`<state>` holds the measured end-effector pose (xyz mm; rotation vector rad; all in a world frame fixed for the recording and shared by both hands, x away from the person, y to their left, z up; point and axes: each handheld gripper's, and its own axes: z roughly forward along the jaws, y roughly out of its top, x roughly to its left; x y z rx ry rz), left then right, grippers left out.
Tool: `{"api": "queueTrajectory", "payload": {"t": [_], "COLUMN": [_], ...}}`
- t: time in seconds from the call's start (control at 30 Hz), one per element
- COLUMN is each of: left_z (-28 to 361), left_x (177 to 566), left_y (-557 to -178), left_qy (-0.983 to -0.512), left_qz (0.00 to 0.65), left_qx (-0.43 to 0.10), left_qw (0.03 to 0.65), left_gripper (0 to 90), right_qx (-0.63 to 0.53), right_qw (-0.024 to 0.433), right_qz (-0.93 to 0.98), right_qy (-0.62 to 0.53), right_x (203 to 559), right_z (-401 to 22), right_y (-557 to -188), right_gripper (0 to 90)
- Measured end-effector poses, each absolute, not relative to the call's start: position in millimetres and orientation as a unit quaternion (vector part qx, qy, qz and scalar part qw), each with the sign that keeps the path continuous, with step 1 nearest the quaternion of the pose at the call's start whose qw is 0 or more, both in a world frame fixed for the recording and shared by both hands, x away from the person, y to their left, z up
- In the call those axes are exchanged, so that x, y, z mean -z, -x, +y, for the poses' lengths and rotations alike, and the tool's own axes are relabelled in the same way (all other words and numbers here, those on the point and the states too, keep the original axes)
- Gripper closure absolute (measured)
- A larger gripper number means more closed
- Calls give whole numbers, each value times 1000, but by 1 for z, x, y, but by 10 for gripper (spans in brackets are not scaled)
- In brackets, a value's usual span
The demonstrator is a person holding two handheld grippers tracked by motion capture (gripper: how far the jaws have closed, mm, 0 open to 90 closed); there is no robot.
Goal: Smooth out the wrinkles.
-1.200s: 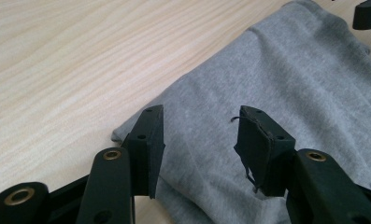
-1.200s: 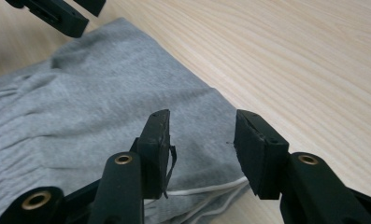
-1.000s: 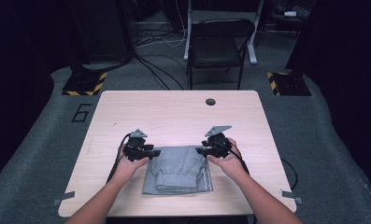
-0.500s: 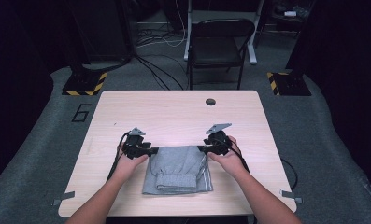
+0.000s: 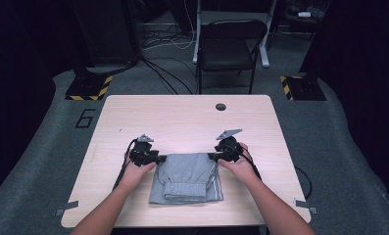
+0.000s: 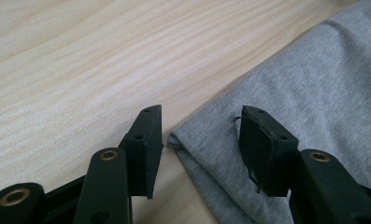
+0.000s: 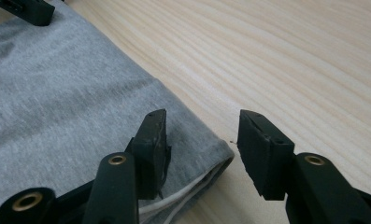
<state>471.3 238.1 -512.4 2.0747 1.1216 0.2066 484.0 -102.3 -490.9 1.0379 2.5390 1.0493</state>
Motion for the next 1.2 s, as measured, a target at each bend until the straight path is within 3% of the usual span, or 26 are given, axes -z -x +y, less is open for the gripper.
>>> {"api": "queueTrajectory", "payload": {"t": [0.53, 0.73, 1.0, 1.2], "left_z": [233, 232, 229, 230], "left_x": [514, 513, 511, 505], "left_y": [-468, -466, -465, -464], "left_qy": [-820, -828, -834, -832], "left_qz": [428, 422, 413, 412], "left_qx": [-85, -91, -91, -93], "left_qw": [369, 358, 355, 358], "left_gripper": [554, 638, 778, 802], "right_qx": [-325, -327, -318, -315], "right_qw": [93, 85, 98, 118], "right_qz": [876, 877, 885, 888], "right_qy": [-344, -343, -325, -314], "right_x": [503, 503, 500, 493], "right_z": [-98, -98, -94, -91], "right_y": [-485, -485, -481, -475], "right_gripper": [489, 533, 672, 706]}}
